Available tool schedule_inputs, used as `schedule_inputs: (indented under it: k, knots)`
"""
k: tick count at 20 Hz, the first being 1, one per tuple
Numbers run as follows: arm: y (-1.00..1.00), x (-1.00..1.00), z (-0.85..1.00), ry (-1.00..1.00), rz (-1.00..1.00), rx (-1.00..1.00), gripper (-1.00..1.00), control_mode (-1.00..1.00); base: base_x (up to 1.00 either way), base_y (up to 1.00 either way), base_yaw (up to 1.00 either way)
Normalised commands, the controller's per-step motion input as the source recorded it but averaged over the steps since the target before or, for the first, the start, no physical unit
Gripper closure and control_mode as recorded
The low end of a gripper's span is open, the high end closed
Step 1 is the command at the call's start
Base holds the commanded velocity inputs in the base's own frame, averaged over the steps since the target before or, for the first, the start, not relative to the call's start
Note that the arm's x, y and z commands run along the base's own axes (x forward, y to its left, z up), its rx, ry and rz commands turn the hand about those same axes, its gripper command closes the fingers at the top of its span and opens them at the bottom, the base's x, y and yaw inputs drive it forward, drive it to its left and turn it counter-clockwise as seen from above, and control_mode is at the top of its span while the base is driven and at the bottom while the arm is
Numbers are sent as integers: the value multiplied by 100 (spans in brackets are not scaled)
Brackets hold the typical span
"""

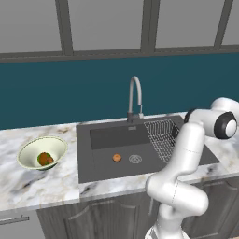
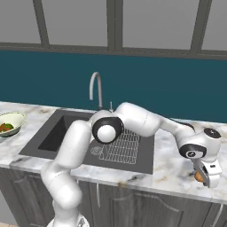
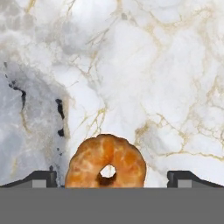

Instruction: There is a mixed pile of frozen fruits and vegetables on the counter. Locate all the frozen vegetables and place the items in a bowl on the counter. Take all the frozen fruits and defrost them in a running sink.

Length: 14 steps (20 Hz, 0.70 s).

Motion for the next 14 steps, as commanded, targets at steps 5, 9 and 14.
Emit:
schedule_inputs:
  k: [5, 9, 14]
  knots:
    - [-5, 1, -10, 0, 0, 2, -100, -100, 0, 0, 0]
    - [-2, 0, -12, 0, 0, 2, -100, -100, 0, 0, 0]
    - [0, 0, -17, 0, 0, 0, 100, -100, 0, 0, 0]
